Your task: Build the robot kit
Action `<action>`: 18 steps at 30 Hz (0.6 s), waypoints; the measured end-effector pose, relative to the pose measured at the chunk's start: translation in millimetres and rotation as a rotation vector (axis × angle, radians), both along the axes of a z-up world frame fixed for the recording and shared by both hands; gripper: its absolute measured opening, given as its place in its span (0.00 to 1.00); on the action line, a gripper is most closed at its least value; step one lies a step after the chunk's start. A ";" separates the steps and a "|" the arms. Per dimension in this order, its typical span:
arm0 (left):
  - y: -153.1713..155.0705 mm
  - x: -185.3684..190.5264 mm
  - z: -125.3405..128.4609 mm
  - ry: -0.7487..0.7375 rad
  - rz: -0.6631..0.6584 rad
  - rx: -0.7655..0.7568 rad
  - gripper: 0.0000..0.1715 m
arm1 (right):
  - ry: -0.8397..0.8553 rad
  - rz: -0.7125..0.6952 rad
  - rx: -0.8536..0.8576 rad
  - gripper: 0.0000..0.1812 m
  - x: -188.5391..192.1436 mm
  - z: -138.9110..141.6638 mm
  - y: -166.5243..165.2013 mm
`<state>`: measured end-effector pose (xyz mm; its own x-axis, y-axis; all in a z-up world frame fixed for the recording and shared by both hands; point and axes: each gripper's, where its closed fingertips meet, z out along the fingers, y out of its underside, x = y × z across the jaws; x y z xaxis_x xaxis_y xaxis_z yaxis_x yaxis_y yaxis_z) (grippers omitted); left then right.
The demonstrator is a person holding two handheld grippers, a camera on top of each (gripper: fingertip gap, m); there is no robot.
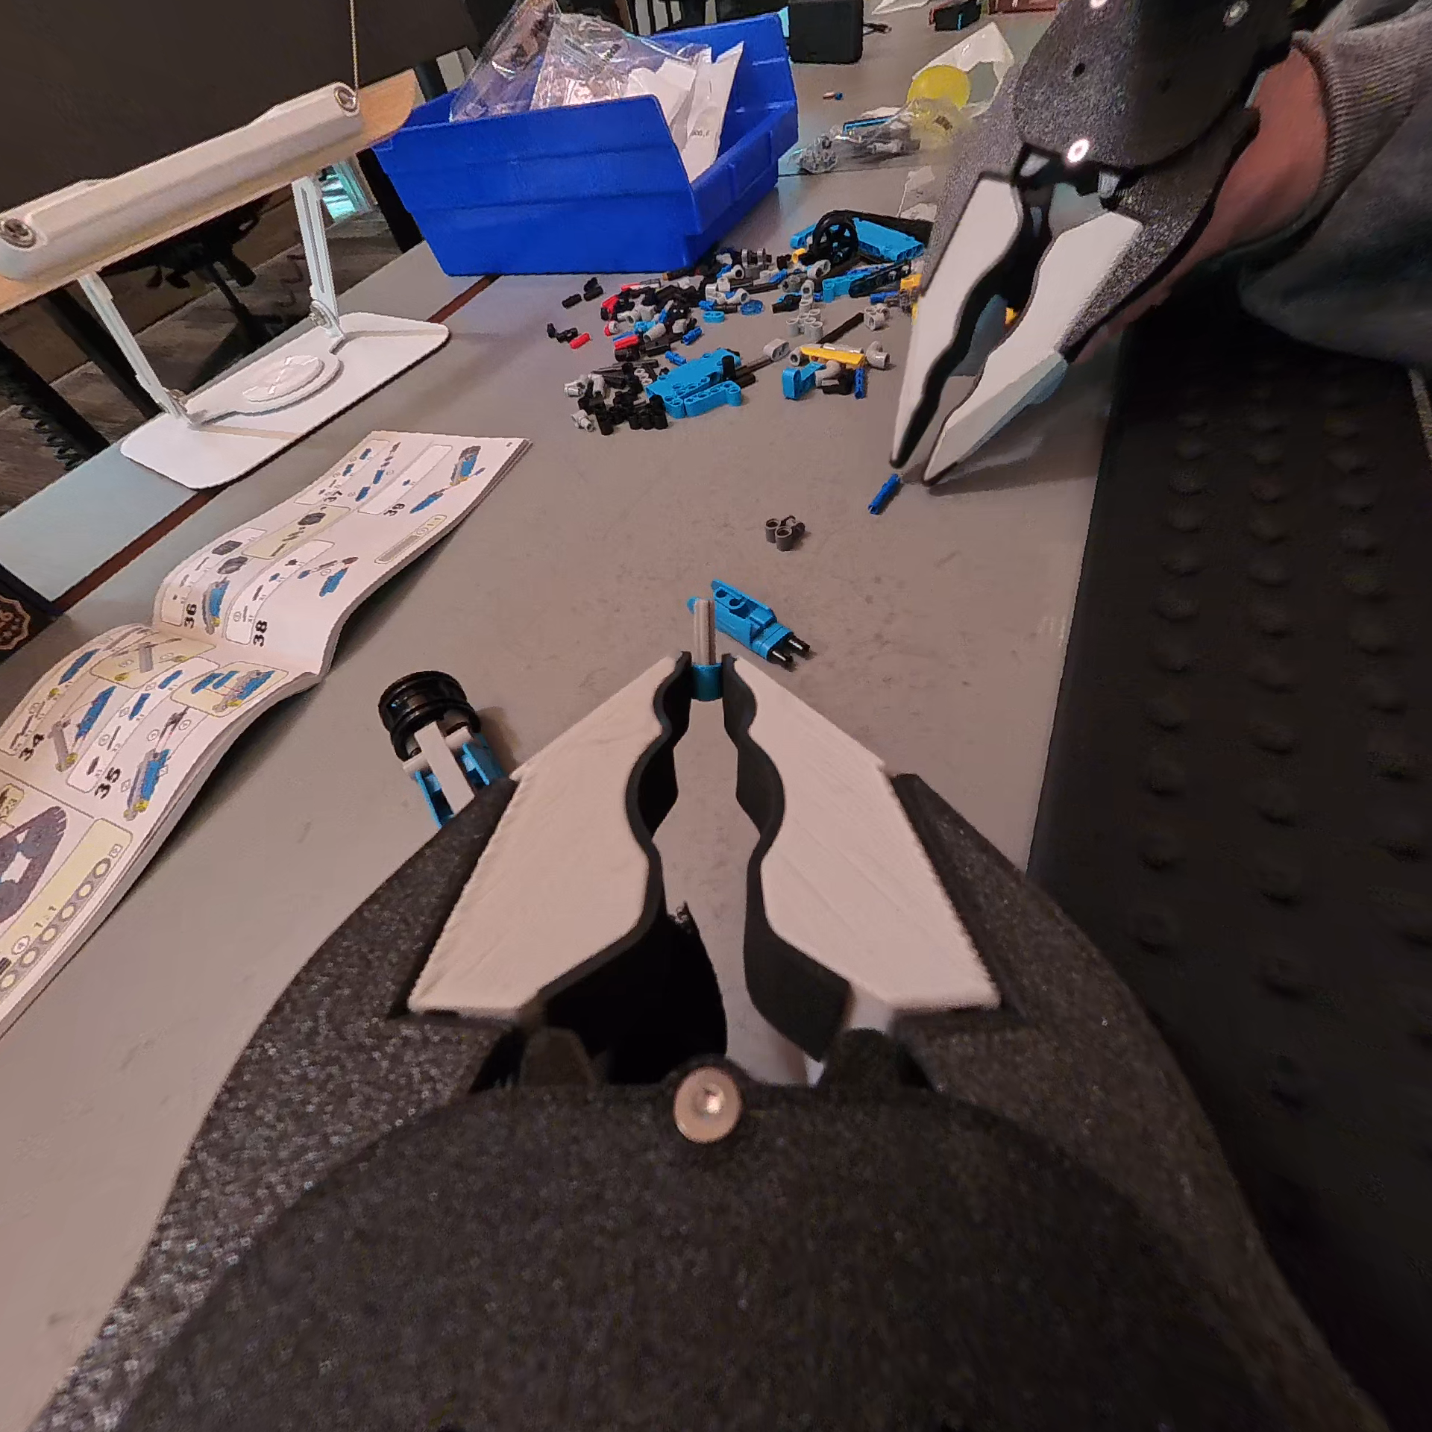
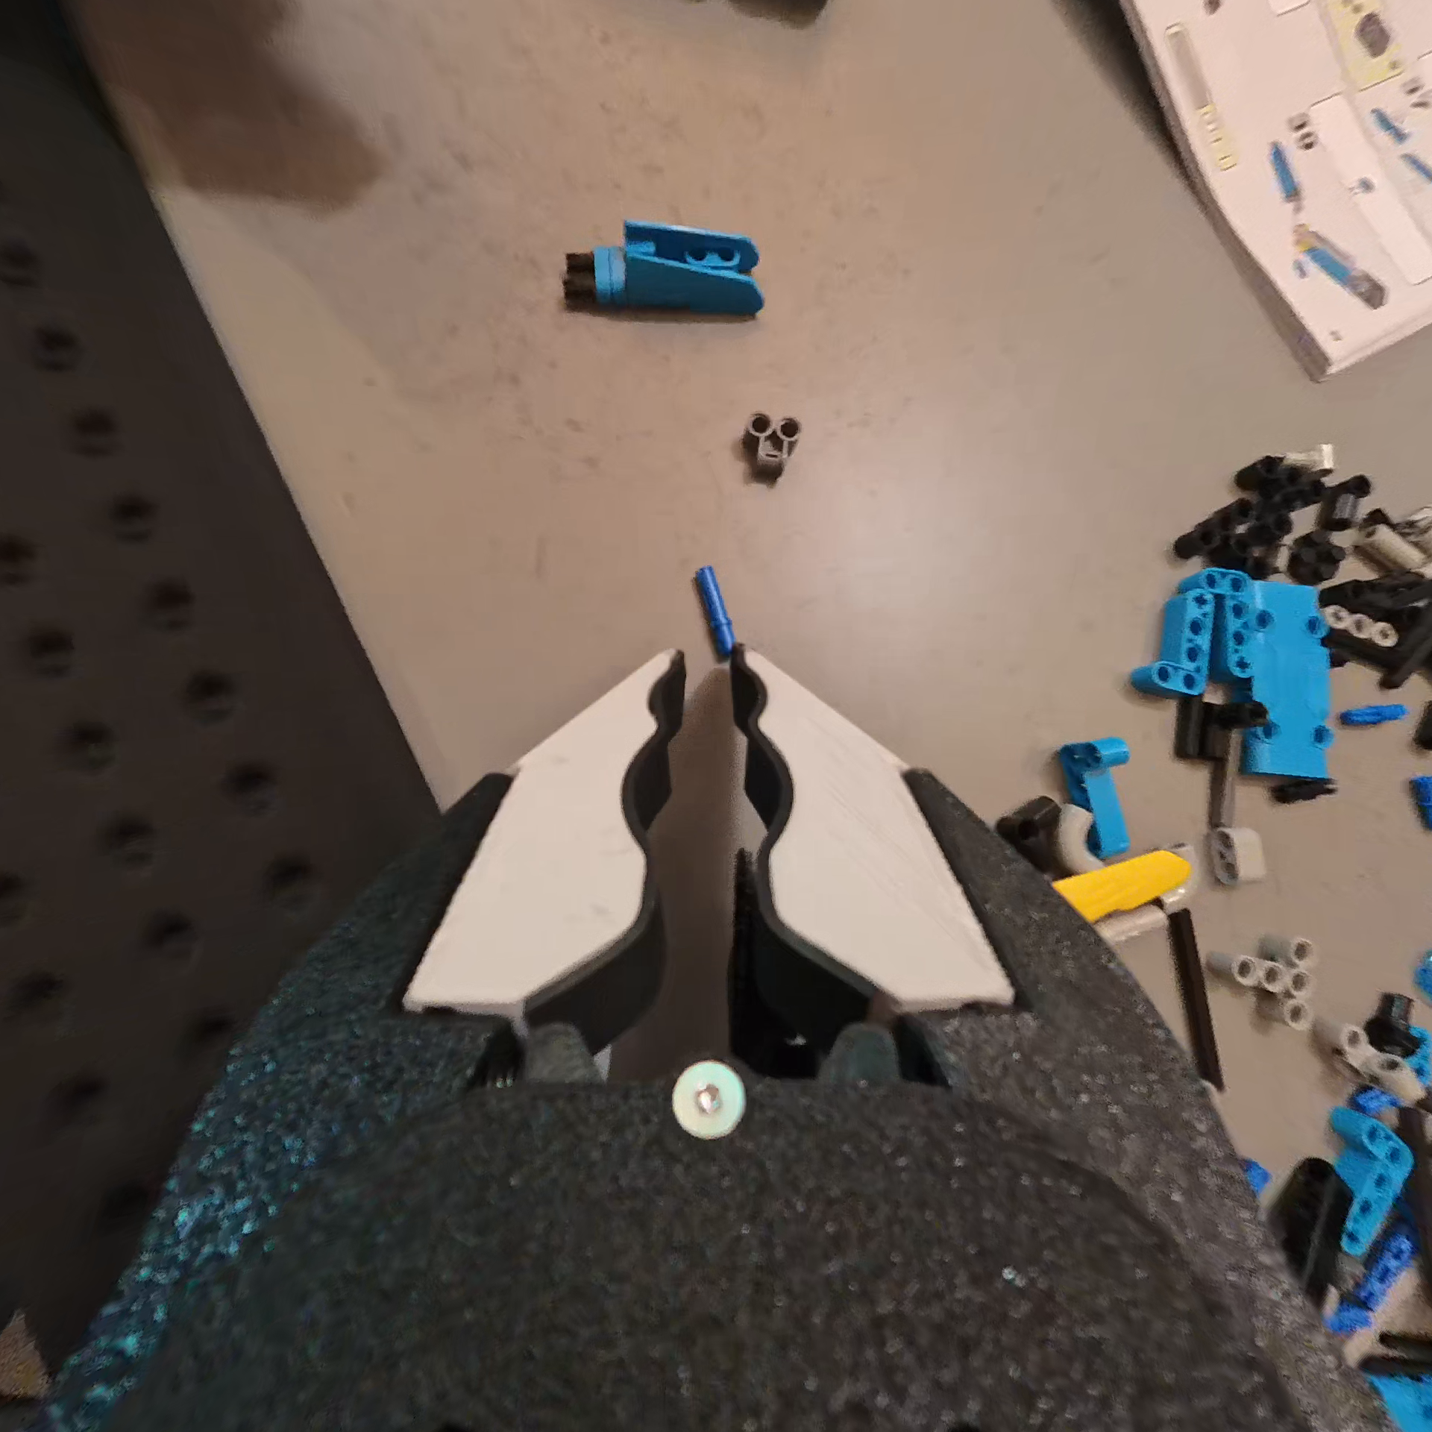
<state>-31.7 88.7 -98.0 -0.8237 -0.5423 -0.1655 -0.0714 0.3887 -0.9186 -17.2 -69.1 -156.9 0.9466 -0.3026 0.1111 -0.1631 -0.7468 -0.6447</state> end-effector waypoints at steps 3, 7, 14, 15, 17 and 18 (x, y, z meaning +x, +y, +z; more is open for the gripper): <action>0.0 -0.2 -0.5 -0.005 0.002 0.008 0.04 | 0.029 0.012 -0.015 0.07 -4.0 -1.3 0.9; -0.6 0.0 -1.9 -0.005 0.000 0.016 0.04 | 0.034 0.021 -0.042 0.08 -5.0 -3.6 3.2; -0.7 -0.3 -2.0 -0.006 -0.001 0.019 0.04 | 0.085 0.029 -0.012 0.11 2.4 -4.1 11.4; -0.8 -0.4 -1.9 -0.008 -0.001 0.019 0.04 | 0.099 0.039 -0.005 0.10 1.4 -4.6 14.2; -0.9 -0.6 -1.8 -0.009 -0.002 0.020 0.04 | 0.122 0.047 0.013 0.10 0.8 -5.0 18.2; -0.9 -0.7 -1.7 -0.010 -0.002 0.020 0.04 | 0.131 0.045 0.022 0.11 1.0 -5.1 19.2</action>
